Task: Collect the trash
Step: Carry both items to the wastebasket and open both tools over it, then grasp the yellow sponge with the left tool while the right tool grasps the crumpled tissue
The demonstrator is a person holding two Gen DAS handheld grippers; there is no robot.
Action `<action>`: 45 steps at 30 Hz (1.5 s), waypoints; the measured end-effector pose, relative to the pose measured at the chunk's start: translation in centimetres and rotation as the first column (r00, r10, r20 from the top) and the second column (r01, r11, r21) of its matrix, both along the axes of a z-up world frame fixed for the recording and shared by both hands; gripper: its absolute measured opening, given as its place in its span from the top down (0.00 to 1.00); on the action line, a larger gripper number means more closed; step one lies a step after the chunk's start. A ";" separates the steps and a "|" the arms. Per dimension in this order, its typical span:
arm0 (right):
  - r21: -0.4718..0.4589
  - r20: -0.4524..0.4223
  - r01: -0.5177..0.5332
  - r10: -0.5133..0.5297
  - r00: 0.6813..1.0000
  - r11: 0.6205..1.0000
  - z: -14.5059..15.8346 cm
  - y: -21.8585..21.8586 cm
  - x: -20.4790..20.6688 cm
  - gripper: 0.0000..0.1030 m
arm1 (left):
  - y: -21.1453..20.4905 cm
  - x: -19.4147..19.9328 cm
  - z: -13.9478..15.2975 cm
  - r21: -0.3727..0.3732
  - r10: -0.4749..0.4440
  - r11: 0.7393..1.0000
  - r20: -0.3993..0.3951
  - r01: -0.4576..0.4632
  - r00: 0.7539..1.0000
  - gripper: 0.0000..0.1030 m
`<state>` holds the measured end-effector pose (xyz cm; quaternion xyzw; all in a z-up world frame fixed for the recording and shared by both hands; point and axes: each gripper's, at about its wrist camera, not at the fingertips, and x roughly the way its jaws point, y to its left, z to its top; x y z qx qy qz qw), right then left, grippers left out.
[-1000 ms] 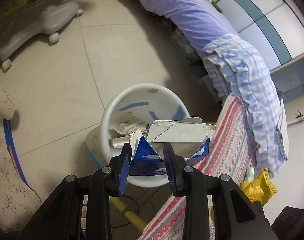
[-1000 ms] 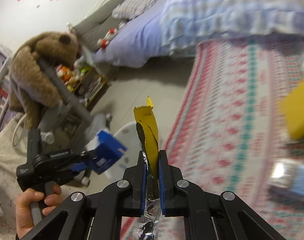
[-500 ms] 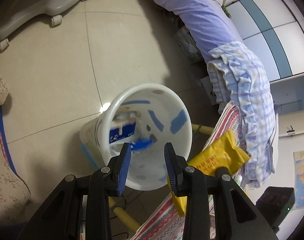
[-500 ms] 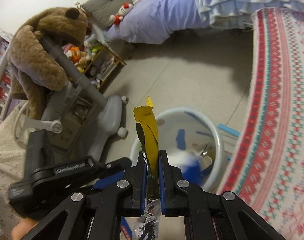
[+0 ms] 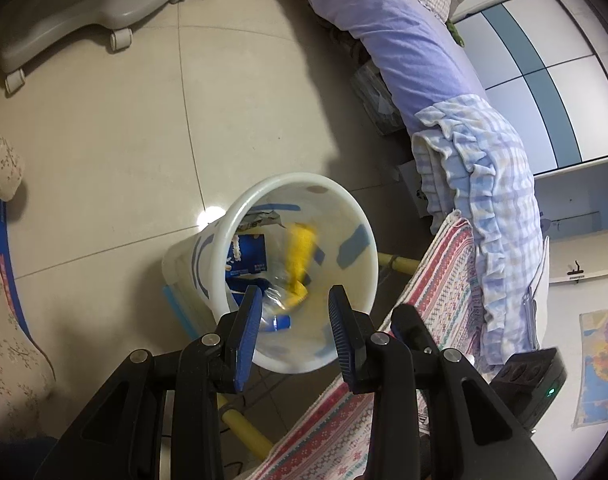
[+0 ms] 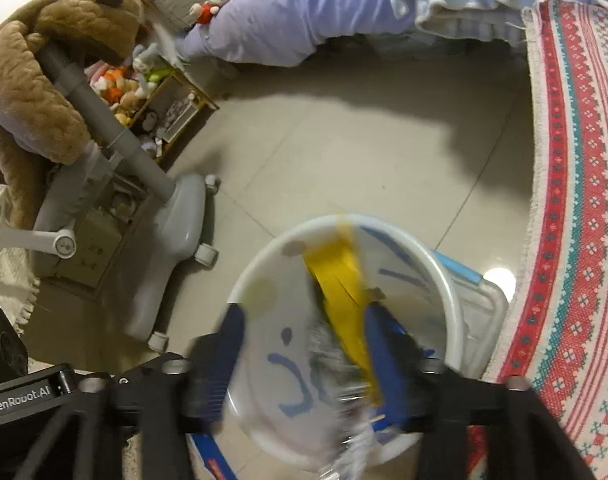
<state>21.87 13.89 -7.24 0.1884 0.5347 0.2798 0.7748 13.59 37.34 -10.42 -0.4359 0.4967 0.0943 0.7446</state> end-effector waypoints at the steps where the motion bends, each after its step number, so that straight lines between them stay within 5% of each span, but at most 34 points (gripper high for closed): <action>1: -0.004 0.002 -0.003 0.003 1.000 1.000 0.0 -0.2 -0.1 0.44 | -0.2 -0.1 0.2 0.000 -0.001 1.000 0.002 0.001 1.000 0.64; 10: -0.018 0.003 0.041 -0.041 0.999 0.999 1.1 -5.6 -2.1 0.44 | -2.4 -1.9 2.0 -0.011 -0.023 1.000 0.017 0.024 1.000 0.64; 16: -0.059 0.049 0.050 -0.047 0.998 0.997 3.5 -10.8 -5.2 0.44 | -6.5 -3.9 4.5 0.052 -0.099 0.994 0.049 0.096 0.994 0.64; 20: -0.091 0.071 0.088 -0.082 0.994 0.992 5.2 -15.0 -6.8 0.44 | -11.4 -4.9 6.5 0.168 -0.209 0.966 0.066 0.196 0.976 0.64; 23: -0.136 0.085 0.128 -0.117 0.989 0.982 7.0 -18.9 -7.7 0.44 | -15.9 -5.0 7.7 0.235 -0.335 0.922 0.076 0.309 0.939 0.51; 30: -0.253 0.182 0.215 -0.172 0.968 0.943 11.0 -29.5 -8.9 0.38 | -26.4 -5.9 9.9 0.429 -0.570 0.763 0.093 0.484 0.817 0.42; 33: -0.225 0.162 0.304 -0.272 0.949 0.926 10.2 -34.4 -9.1 0.38 | -30.9 -5.9 10.3 0.504 -0.652 0.681 0.085 0.532 0.753 0.29; 35: -0.226 0.134 0.367 -0.344 0.929 0.903 8.8 -37.5 -9.2 0.38 | -33.9 -5.4 10.5 0.556 -0.699 0.618 0.066 0.556 0.712 0.29; 38: -0.223 0.079 0.393 -0.385 0.919 0.892 7.1 -39.9 -9.0 0.38 | -38.8 -4.0 9.9 0.609 -0.782 0.495 0.002 0.620 0.623 0.28; 41: -0.259 0.085 0.373 -0.364 0.928 0.891 6.7 -40.2 -8.7 0.38 | -43.3 -1.9 8.3 0.646 -0.844 0.346 -0.103 0.680 0.526 0.28; 45: -0.305 0.085 0.347 -0.338 0.937 0.887 6.2 -40.8 -8.8 0.38 | -47.7 1.0 5.8 0.698 -0.851 0.196 -0.228 0.689 0.473 0.28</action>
